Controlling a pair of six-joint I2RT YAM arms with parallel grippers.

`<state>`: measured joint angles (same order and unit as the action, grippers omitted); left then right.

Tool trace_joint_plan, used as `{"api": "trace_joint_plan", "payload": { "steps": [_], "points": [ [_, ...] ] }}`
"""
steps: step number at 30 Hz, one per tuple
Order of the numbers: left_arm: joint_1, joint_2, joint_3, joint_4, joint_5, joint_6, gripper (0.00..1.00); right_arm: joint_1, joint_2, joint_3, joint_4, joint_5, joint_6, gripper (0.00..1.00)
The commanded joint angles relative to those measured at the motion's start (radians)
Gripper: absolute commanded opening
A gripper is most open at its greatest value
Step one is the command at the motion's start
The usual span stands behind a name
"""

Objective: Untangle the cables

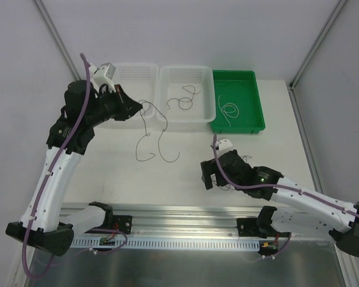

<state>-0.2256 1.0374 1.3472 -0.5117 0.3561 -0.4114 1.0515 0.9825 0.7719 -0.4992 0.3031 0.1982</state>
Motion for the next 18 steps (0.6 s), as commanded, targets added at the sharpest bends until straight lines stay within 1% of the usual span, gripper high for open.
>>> {"api": "trace_joint_plan", "payload": {
  "steps": [1, 3, 4, 6, 7, 8, 9, 10, 12, 13, 15, 16, 18],
  "points": [
    [-0.084, 0.105, 0.186, 0.025, -0.035, -0.033, 0.00, 0.013, -0.146, -0.058, -0.087, 0.134, 0.030, 1.00],
    [-0.098, 0.160, 0.255, 0.027, -0.058, -0.044, 0.00, 0.018, -0.208, -0.078, -0.110, 0.166, 0.040, 1.00],
    [-0.103, 0.212, 0.326, 0.027, -0.068, -0.047, 0.00, 0.019, -0.259, -0.086, -0.117, 0.175, 0.041, 1.00],
    [-0.106, 0.292, 0.401, 0.030, -0.100, -0.052, 0.00, 0.019, -0.313, -0.105, -0.143, 0.191, 0.041, 1.00],
    [-0.109, 0.317, 0.479, 0.032, -0.101, -0.056, 0.00, 0.021, -0.335, -0.108, -0.163, 0.197, 0.043, 1.00],
    [-0.110, 0.344, 0.521, 0.033, -0.103, -0.059, 0.00, 0.019, -0.375, -0.115, -0.174, 0.211, 0.043, 1.00],
    [-0.113, 0.398, 0.561, 0.036, -0.108, -0.063, 0.00, 0.019, -0.390, -0.115, -0.186, 0.215, 0.047, 0.97],
    [-0.127, 0.424, 0.637, 0.039, -0.114, -0.073, 0.00, 0.019, -0.406, -0.120, -0.202, 0.220, 0.047, 0.97],
    [-0.142, 0.510, 0.711, 0.055, -0.114, -0.078, 0.00, 0.019, -0.441, -0.125, -0.220, 0.234, 0.053, 0.97],
    [-0.152, 0.539, 0.787, 0.058, -0.111, -0.078, 0.00, 0.021, -0.452, -0.128, -0.234, 0.237, 0.056, 0.97],
    [-0.169, 0.626, 0.867, 0.061, -0.115, -0.070, 0.00, 0.021, -0.476, -0.132, -0.246, 0.246, 0.066, 0.97],
    [-0.172, 0.651, 0.935, 0.062, -0.135, -0.066, 0.00, 0.021, -0.481, -0.134, -0.262, 0.251, 0.072, 0.97],
    [-0.173, 0.708, 0.980, 0.076, -0.164, -0.064, 0.00, 0.021, -0.499, -0.135, -0.272, 0.258, 0.079, 0.97]
  ]
}}
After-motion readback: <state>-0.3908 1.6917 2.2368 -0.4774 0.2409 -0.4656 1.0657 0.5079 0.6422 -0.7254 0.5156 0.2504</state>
